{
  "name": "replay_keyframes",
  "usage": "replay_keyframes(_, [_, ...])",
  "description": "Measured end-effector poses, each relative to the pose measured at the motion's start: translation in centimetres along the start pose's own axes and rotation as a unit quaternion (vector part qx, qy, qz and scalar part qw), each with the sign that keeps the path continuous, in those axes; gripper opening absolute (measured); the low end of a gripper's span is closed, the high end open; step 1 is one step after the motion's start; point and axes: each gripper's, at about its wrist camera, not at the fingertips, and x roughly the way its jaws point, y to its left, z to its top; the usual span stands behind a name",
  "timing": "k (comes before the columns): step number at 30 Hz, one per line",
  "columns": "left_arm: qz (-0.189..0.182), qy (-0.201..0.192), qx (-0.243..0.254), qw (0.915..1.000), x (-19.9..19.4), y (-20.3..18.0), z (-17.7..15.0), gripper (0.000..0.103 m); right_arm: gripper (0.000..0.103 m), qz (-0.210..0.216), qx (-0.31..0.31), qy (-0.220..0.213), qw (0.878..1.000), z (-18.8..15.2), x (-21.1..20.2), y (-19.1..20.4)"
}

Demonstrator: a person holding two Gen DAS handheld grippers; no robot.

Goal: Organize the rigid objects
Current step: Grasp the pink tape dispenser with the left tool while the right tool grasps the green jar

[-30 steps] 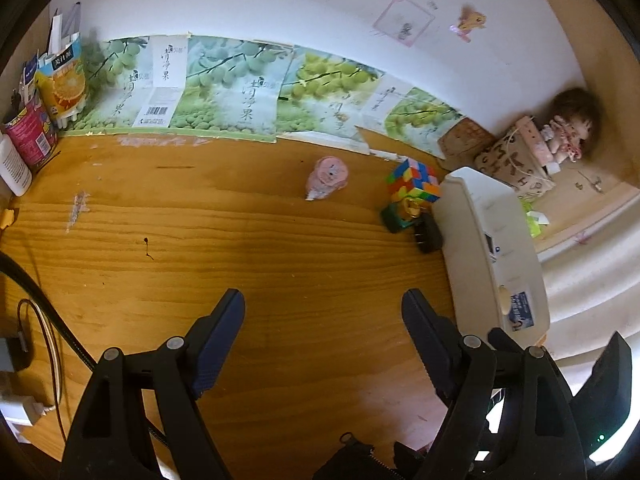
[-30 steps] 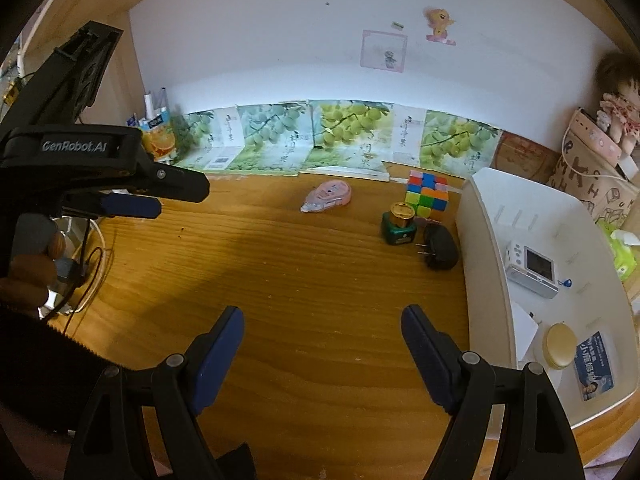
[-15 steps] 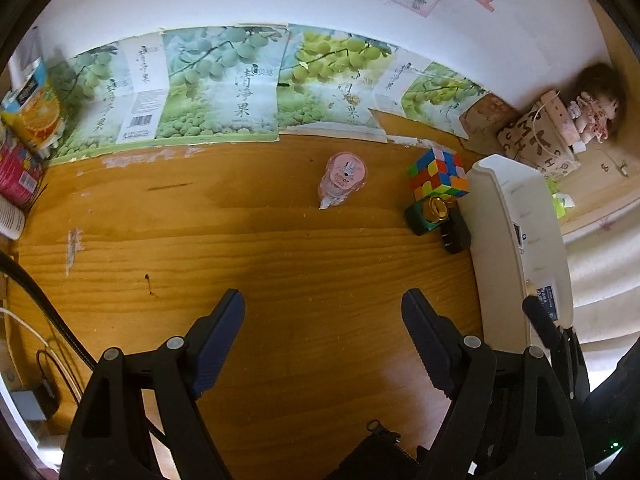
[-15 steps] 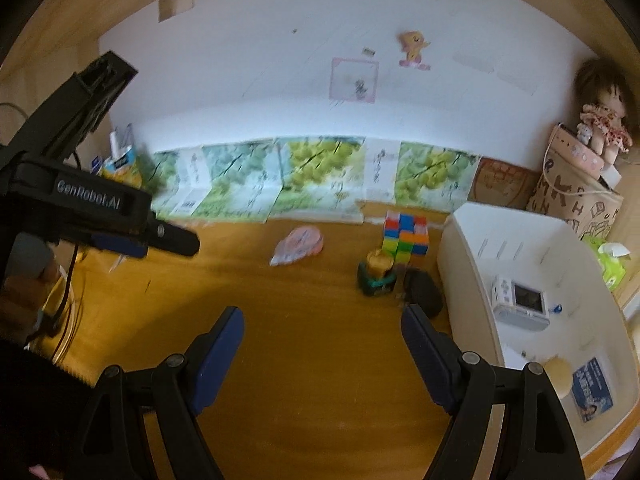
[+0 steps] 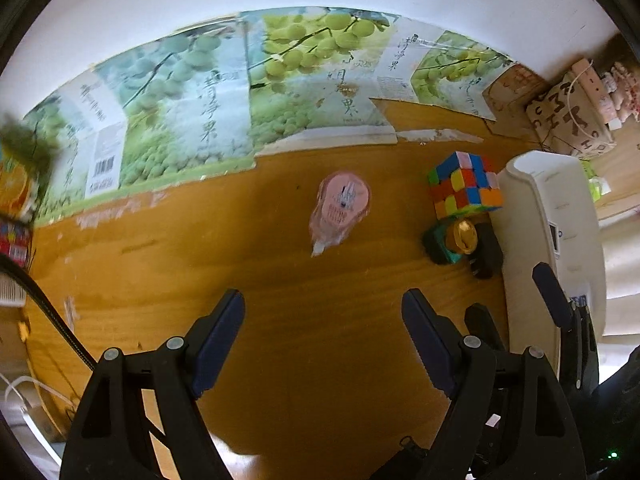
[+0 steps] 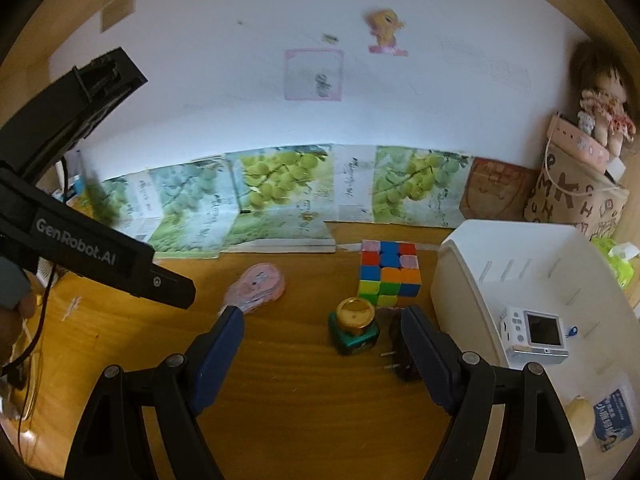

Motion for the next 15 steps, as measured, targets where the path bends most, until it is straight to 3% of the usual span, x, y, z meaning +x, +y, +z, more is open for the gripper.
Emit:
replay_keyframes(8, [0.008,0.005,0.005,0.9999,4.2,-1.1,2.9,0.083,0.081,-0.003,0.041,0.028,0.999,-1.0,4.0,-1.6])
replay_keyframes(15, [0.0,0.005,0.0,1.0,6.7,-1.6,4.0,0.083,0.081,-0.002,0.028,0.051,0.998,-1.9,6.5,-1.5])
